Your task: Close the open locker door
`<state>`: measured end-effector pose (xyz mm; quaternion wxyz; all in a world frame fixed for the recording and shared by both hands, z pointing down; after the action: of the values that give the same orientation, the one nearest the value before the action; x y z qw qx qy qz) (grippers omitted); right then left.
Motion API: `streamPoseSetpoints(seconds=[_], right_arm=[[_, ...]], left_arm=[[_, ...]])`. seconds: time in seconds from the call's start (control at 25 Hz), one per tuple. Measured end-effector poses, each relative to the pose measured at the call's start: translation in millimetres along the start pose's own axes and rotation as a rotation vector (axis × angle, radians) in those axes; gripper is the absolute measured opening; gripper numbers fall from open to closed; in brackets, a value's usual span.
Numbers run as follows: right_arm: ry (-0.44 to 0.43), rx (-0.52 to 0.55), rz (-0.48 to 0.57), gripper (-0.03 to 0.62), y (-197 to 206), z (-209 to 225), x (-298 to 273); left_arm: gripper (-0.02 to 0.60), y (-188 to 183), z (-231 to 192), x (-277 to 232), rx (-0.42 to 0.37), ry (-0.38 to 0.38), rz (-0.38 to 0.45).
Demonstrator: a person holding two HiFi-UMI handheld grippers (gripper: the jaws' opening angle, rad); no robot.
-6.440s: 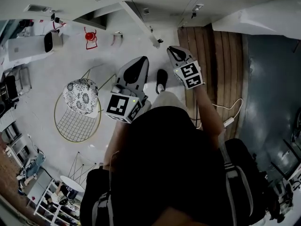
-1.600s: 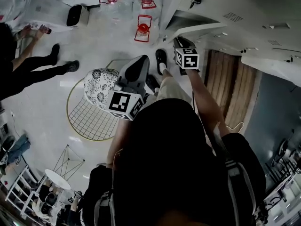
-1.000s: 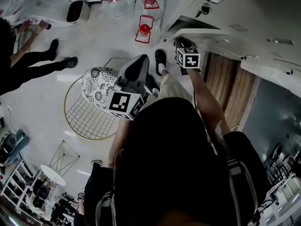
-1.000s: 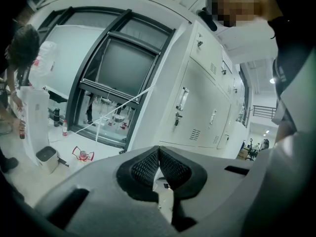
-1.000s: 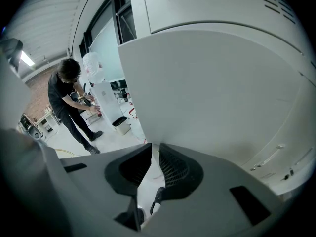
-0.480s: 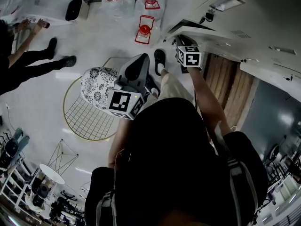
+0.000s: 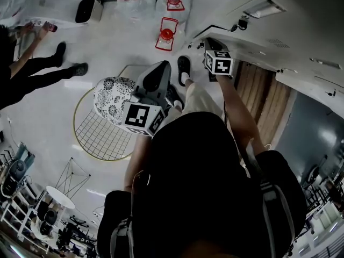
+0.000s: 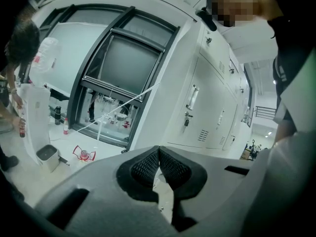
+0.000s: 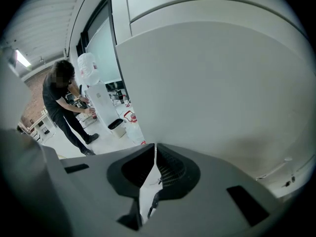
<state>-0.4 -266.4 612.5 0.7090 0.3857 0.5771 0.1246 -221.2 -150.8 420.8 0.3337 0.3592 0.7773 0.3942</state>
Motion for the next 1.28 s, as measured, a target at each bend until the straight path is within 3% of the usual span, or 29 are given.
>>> streamPoseSetpoints(seconds=[0.92,1.28], right_arm=[[0.028,0.0,-0.001,0.002,-10,11,-14],[0.039,-0.009,0.002,0.002,-10,14,-16]], left_arm=[[0.018,0,-8,-3,0.013,-0.017,-0.042],[0.018,-5,-8,-7,-0.012,-0.004,-0.007]])
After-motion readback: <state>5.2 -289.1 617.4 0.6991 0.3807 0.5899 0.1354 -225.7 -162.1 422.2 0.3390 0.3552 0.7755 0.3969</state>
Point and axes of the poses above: the fingertips, and each gripper's own axes: x backward along the fingers, z to its right, y out of its underside, the point moved 6 cm from there along x, backward along the fingers, and after that the axes turned 6 degrees about x, right-handed, at the moved point
